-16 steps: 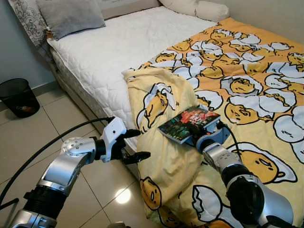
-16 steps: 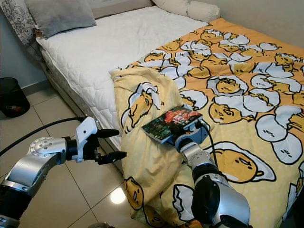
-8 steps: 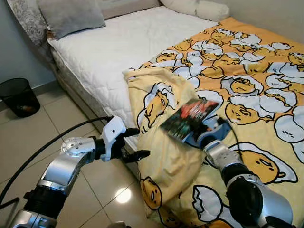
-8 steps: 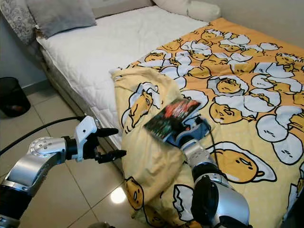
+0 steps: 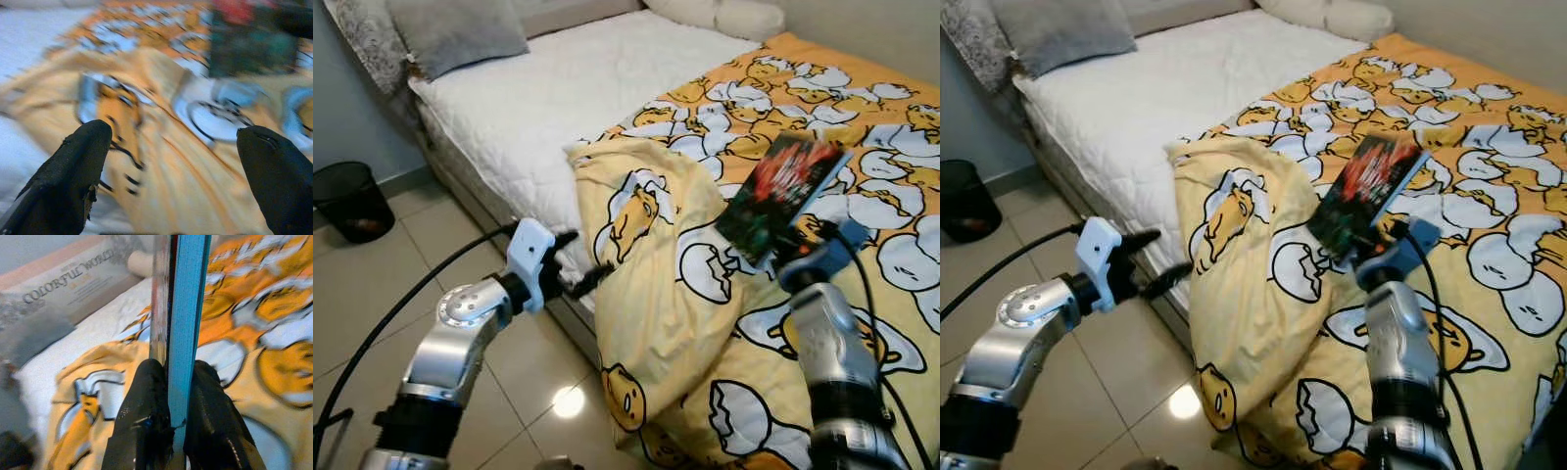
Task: Clean up the room
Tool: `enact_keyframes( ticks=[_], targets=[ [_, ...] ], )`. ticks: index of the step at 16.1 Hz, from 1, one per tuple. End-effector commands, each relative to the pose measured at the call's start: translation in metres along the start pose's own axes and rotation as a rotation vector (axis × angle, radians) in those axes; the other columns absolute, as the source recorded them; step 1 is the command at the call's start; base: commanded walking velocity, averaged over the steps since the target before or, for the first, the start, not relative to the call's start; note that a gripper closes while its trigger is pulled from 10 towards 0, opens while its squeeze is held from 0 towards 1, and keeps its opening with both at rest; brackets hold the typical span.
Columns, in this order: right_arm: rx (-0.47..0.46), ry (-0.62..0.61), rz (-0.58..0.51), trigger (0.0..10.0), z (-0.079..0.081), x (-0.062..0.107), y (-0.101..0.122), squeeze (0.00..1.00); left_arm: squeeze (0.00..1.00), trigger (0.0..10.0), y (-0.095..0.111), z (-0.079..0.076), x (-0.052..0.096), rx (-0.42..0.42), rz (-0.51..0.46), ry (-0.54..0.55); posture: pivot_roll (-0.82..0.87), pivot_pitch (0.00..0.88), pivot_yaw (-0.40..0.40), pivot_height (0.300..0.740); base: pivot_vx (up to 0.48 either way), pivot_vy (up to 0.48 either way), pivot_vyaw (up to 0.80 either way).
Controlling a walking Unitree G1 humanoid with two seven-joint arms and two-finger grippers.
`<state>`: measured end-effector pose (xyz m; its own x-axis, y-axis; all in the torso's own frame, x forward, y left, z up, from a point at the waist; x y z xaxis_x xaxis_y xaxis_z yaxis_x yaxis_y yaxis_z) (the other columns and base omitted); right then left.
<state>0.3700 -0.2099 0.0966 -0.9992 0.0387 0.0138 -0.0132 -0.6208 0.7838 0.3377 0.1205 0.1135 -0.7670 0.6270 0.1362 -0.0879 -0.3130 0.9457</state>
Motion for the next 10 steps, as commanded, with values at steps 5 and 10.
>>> enact_keyframes(
  ticks=[5, 10],
  targets=[
    [0.016, -0.041, -0.080, 10.0, 0.007, 0.026, 0.001, 0.00, 0.76, 10.0, 0.001, 0.011, 0.013, 0.025, -0.008, 0.218, 0.02, 0.000, -0.027, 0.740, 0.000, 0.000, 0.00],
    [0.111, -0.077, -0.089, 10.0, 0.005, 0.037, 0.002, 0.00, 0.60, 10.0, -0.003, 0.031, 0.031, 0.004, 0.044, 0.394, 0.01, 0.000, -0.030, 0.740, 0.000, 0.000, 0.00]
  ],
)
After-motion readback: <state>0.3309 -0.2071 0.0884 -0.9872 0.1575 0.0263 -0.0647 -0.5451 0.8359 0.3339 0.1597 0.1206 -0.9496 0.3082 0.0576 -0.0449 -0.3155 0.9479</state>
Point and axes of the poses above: a point about 5 cm out from each wrist's last joint towards the gripper, its own x axis pointing back from the gripper into the wrist, its own y axis along the axis of the wrist's last joint, z = x × y, the point moved 6 cm from there along -x, pointing out of the wrist towards the gripper, and after that the axes turned 13 degrees about -x, right-handed, at the moved point
